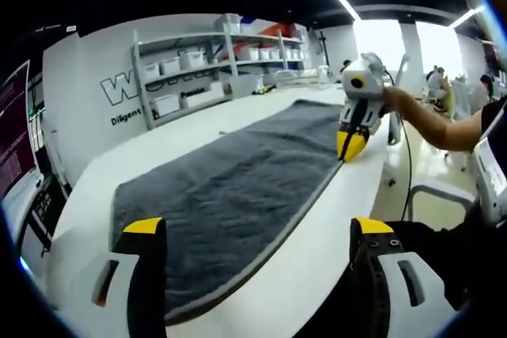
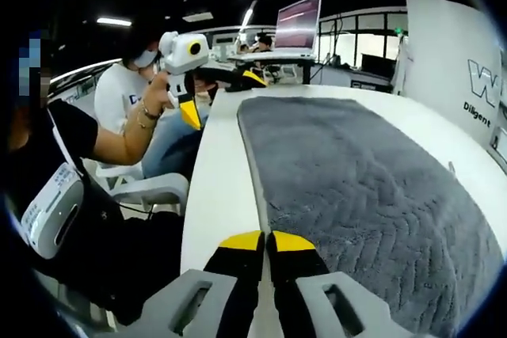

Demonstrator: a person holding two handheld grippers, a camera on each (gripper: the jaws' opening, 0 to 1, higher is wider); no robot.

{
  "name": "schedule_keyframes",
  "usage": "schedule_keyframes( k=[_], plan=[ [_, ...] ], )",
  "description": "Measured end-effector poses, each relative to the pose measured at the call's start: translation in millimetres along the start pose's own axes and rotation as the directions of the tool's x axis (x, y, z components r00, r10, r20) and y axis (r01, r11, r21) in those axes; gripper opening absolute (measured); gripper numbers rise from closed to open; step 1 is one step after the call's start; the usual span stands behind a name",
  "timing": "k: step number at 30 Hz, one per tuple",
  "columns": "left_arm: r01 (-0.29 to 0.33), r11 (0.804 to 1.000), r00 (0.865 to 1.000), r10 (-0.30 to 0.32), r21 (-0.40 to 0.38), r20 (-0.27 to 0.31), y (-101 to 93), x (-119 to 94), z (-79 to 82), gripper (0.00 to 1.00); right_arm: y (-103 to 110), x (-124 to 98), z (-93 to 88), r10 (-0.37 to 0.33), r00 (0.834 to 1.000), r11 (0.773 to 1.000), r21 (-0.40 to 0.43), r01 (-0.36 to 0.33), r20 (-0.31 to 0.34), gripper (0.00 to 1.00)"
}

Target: Open the folded towel by lifting each exposed corner and separating the folded layers until the towel lies flat within the target outline without major curled edges

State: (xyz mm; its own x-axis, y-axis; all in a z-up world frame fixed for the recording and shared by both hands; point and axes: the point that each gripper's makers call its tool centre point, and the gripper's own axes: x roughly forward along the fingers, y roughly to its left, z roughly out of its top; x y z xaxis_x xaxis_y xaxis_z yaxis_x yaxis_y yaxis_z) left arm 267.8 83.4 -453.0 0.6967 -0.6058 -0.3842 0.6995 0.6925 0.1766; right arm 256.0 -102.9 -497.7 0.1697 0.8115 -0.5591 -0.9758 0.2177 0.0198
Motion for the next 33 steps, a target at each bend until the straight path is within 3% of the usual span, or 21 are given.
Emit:
schedule_keyframes(
  k=[18,21,23,28,30,33],
  plan=[
    [-0.01,1.0,1.0,0.01,-0.02,-0.014,4.9,-3.6,-8.9,0.93,7.2,0.7,0.4,0.02,0.999,0.998,0.057,-0.021,0.032,0.0],
    [-0.011,1.0,1.0,0.011,-0.023,-0.019,6.7,-5.3,-11.0,0.93,10.6,-7.4,12.8,0.014,0.997,1.0,0.015,-0.015,0.081,0.02],
    [-0.015,1.0,1.0,0.014,-0.026,-0.019,7.9,-6.3,-11.5,0.93,9.7,-15.0,22.9,0.004,0.991,1.0,0.024,-0.007,0.13,0.07],
    [-0.025,0.999,1.0,0.025,-0.034,-0.013,11.1,-7.6,-10.9,0.93,1.8,-33.8,27.0,-0.049,0.988,0.999,0.008,0.049,0.145,0.21],
    [-0.027,0.999,1.0,0.027,-0.039,-0.005,11.7,-7.8,-10.2,0.93,-1.2,-39.6,25.5,-0.068,0.987,0.998,0.001,0.068,0.146,0.36],
    [-0.028,0.998,1.0,0.028,-0.049,0.004,12.2,-8.0,-9.0,0.94,-9.3,-48.4,20.8,-0.117,0.983,0.993,-0.003,0.118,0.138,0.5]
  ],
)
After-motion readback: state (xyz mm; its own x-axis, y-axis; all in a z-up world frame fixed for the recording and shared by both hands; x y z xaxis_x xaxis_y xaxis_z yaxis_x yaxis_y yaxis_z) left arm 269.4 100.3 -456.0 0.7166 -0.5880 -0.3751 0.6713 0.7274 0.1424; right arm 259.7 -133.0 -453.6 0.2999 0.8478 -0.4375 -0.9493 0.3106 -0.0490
